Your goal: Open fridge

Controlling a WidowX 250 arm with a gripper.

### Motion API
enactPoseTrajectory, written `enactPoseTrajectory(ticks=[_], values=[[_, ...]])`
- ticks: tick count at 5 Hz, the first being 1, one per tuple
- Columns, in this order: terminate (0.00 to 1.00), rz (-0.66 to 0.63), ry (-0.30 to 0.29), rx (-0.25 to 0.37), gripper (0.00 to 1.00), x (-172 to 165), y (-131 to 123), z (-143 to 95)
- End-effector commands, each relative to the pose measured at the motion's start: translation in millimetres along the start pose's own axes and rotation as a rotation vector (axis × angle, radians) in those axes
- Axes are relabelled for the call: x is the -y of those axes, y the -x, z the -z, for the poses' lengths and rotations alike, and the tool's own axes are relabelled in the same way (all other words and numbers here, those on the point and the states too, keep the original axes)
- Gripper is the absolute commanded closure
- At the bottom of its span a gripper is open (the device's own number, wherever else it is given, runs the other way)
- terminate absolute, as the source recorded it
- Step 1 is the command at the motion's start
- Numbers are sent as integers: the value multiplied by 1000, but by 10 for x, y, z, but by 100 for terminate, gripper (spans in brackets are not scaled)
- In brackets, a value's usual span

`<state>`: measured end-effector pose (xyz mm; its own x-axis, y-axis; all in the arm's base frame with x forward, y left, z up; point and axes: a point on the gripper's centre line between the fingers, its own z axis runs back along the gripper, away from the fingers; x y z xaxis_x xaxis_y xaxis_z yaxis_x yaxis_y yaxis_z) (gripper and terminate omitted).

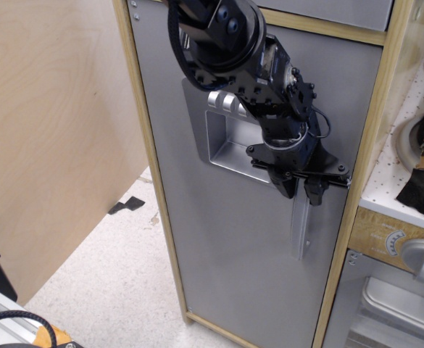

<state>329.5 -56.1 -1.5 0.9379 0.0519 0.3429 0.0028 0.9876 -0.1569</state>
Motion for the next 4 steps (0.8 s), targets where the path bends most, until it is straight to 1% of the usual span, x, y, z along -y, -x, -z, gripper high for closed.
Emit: enactPoseTrajectory(ticks=[1,2,3,4], values=[[0,-12,-5,0,100,-9,-136,-144],[0,-46,-10,-51,100,-11,113,-257],[0,-81,-18,-68,100,-22,354,-349],[0,-113,-30,-85,0,-23,579,-445]])
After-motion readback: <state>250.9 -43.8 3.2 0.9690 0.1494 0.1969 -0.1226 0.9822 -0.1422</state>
